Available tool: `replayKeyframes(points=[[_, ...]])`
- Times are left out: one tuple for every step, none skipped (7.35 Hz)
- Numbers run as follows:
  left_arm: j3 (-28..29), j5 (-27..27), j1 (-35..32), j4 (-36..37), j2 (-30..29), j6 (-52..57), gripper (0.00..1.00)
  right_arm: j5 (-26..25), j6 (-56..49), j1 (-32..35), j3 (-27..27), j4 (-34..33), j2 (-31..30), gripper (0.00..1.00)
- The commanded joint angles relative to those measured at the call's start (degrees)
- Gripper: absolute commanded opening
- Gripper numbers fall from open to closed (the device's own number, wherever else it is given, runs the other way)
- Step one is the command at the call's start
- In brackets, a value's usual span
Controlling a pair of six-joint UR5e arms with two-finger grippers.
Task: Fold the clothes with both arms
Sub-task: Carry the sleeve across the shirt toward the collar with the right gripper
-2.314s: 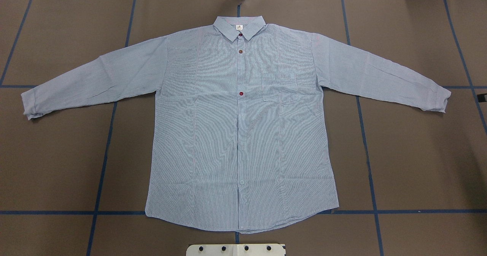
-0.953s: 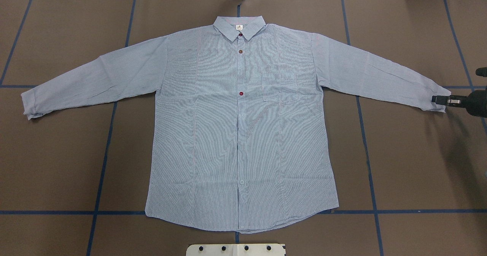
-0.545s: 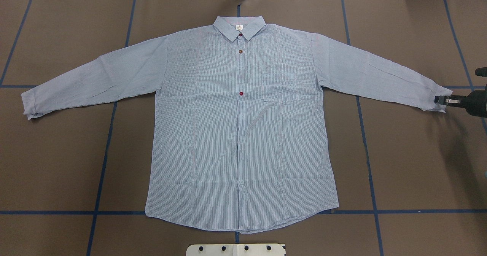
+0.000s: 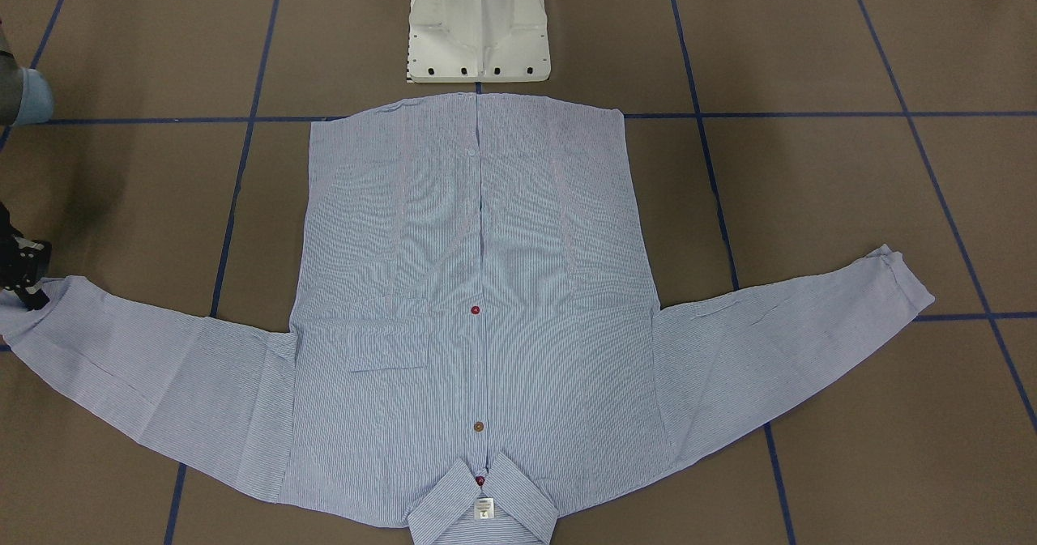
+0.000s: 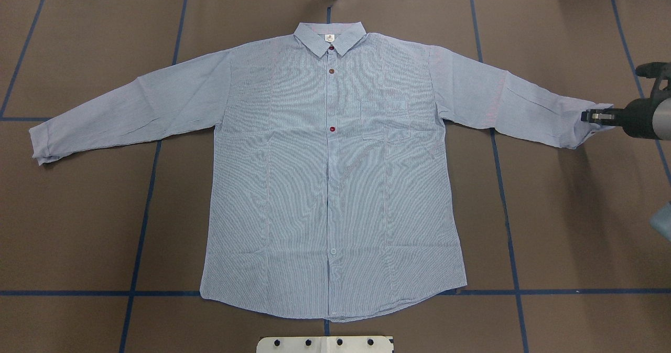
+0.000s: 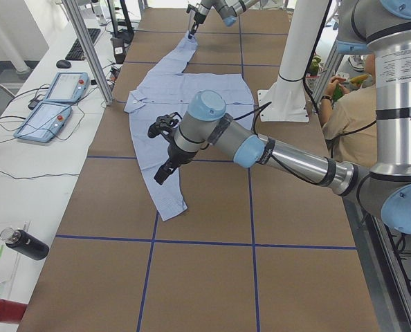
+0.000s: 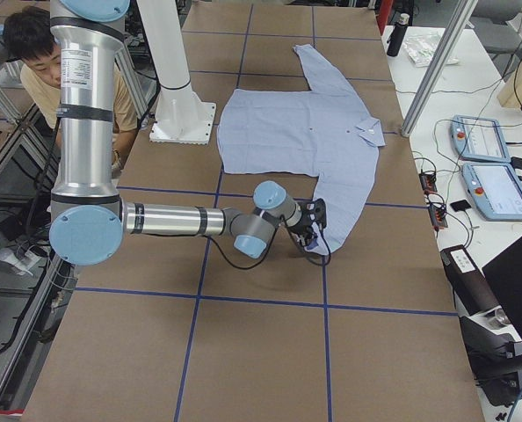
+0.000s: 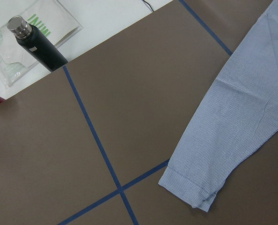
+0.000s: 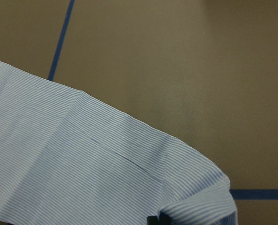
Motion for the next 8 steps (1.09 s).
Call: replayKeyframes(points=[[-0.02,0.04,0.0,0.0,0.09,0.04,1.0,-1.28,4.87,-2.48,8.01,-18.33,11.07,0.0],[-0.11,-0.05,0.0,0.0,0.09,-0.05,1.0,-6.34,8.74,-7.47,7.57,-26.31,20.11,0.0],[-0.02,-0.05,0.0,0.0,0.09,-0.05,1.0,-11.7,12.44,-12.3,6.96,-37.79,29.94,0.0],[-0.02,-0.05,0.0,0.0,0.09,-0.05,1.0,-15.06,16.13,-14.87,4.87,-45.91,38.83,0.0],[-0.02,-0.05,0.0,0.0,0.09,-0.05,1.0,-18.66,19.12,-16.99,0.41,-47.47,45.18,0.0],[0.07,-0.05,0.0,0.0,0.09,-0.05,1.0,-22.52,21.76,-19.19,-6.34,-47.57,51.68,0.0],[0.07,-0.05,0.0,0.0,0.09,-0.05,1.0,-24.56,24.57,-20.25,-12.76,-47.66,58.01,0.0],[0.07,-0.05,-0.09,0.0,0.09,-0.05,1.0,-27.8,26.69,-22.26,-19.61,-47.57,63.3,0.0]])
